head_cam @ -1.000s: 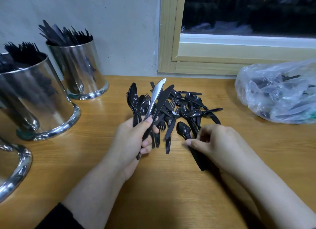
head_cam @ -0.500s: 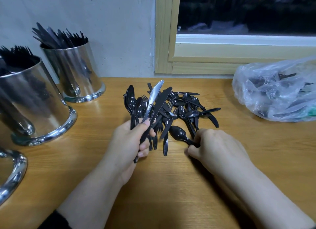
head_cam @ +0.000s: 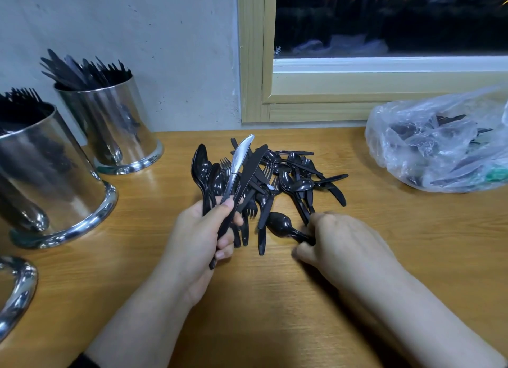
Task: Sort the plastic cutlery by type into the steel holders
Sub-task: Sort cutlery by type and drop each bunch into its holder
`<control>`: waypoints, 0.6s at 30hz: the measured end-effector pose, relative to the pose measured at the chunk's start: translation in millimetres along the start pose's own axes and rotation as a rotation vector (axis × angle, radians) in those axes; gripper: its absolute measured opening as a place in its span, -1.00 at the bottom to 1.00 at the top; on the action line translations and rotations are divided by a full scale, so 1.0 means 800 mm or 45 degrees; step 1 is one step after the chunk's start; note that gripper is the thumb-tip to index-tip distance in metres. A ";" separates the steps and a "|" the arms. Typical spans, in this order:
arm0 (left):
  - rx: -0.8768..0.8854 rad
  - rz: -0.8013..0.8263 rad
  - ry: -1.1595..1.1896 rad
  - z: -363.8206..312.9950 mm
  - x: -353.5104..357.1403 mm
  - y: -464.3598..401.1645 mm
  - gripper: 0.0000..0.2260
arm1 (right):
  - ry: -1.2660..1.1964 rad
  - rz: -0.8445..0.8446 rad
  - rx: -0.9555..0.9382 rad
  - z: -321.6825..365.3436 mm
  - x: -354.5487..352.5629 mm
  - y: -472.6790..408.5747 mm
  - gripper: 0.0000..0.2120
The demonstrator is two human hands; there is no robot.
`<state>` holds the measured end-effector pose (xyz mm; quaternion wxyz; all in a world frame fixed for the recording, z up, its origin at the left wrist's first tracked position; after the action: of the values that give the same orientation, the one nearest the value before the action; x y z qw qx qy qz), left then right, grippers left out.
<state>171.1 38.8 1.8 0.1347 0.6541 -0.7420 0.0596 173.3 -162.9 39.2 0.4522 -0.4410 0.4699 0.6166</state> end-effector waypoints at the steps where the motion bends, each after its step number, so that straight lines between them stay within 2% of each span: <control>1: -0.002 -0.001 -0.001 0.000 0.001 0.000 -0.81 | -0.004 -0.011 -0.009 0.001 0.000 0.001 -0.65; 13: 0.010 -0.013 -0.008 -0.003 0.000 0.001 -0.86 | -0.099 0.071 -0.069 0.011 0.003 0.001 -0.67; 18: 0.050 -0.048 0.048 -0.006 -0.002 0.002 -0.83 | -0.130 0.065 -0.093 0.011 0.001 0.002 -0.83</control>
<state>170.5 41.8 5.8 0.1368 0.6692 -0.7255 0.0841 170.7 -154.4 40.2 0.4432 -0.4132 0.4344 0.6664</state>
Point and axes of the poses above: each hand's wrist, its own y-axis away from the middle knuckle, its own x-axis out of the palm, z = x × y, the point moved 9 cm from there along -y, towards the middle knuckle, and after that the axes turned 13 degrees about z, right-handed, at the moved point
